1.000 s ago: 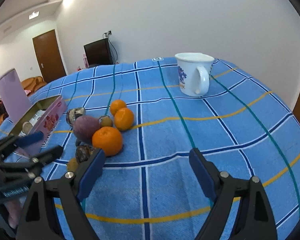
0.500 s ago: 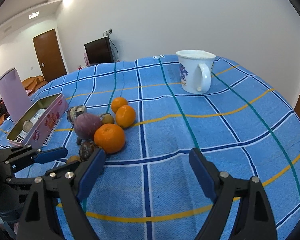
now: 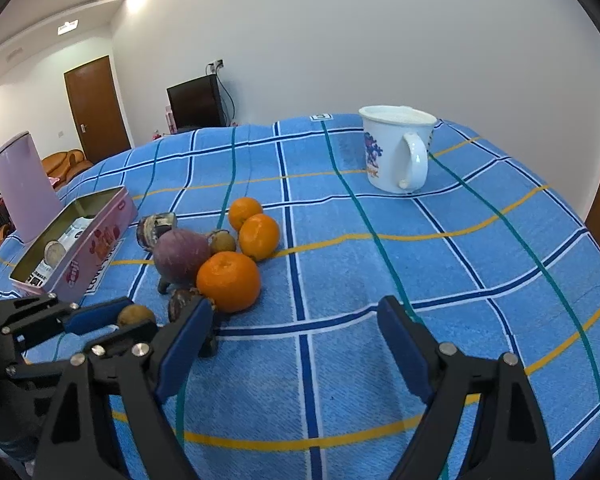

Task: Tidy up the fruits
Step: 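Close the left tool on the small yellow fruit while the right tool approaches a mangosteen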

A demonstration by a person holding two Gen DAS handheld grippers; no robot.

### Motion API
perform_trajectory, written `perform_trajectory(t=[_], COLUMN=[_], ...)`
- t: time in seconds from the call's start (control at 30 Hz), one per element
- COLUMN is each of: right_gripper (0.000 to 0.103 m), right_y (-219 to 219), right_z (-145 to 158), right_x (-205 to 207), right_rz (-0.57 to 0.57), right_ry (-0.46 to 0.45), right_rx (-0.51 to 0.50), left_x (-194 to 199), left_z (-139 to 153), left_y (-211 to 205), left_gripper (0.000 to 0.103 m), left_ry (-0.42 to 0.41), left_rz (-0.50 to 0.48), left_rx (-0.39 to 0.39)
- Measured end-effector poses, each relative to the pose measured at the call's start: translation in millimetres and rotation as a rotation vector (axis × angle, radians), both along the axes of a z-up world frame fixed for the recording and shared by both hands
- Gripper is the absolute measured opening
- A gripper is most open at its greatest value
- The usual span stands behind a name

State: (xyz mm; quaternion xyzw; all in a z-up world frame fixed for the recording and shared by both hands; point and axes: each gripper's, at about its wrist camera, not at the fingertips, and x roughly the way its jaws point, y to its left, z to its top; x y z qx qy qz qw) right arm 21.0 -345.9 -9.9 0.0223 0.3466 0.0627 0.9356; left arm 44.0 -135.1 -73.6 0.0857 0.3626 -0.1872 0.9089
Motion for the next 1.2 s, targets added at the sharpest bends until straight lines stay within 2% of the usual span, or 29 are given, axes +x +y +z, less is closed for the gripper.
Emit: perform_trajectory(t=[0.07, 0.17, 0.27, 0.53, 0.73, 0.87, 1.0, 1.2], right_gripper=[0.076, 0.066, 0.061, 0.059, 0.055, 0.055, 0.055, 0.055], right_y=[5.7, 16.6, 28.0, 44.5, 52.3, 62.9, 72.0, 90.0], right_z=[0.2, -1.9, -2.6, -2.2, -1.4, -6.4, -12.3, -17.1], right_x=[1.0, 3.4, 4.7, 4.9, 0.8, 2.4, 7.3, 14.1], right_rz=[0.012, 0.049, 0.087, 0.119, 0.137, 0.181, 0.251, 0.297], right_ry=[0.001, 0.016, 0.022, 0.019, 0.003, 0.039, 0.095, 0.127], right_rx=[-0.011, -0.017, -0.017, -0.020, -0.013, -0.033, -0.001, -0.040], left_x=[1.1, 2.4, 4.9, 9.3, 8.3, 9.7, 8.9, 9.6], left_z=[3.2, 7.5, 7.9, 7.6, 7.9, 7.9, 9.1, 9.3], left_y=[9.6, 22.3, 30.3, 42.5, 44.8, 50.1, 55.8, 59.8], left_gripper=[0.028, 0.028, 0.028, 0.028, 0.028, 0.028, 0.028, 0.028], left_ry=[-0.010, -0.056, -0.070, -0.046, -0.042, -0.037, -0.041, -0.036], left_rz=[0.026, 0.089, 0.111, 0.129, 0.137, 0.152, 0.170, 0.183], left_rx=[-0.019, 0.000, -0.003, -0.055, -0.055, -0.078, -0.097, -0.119])
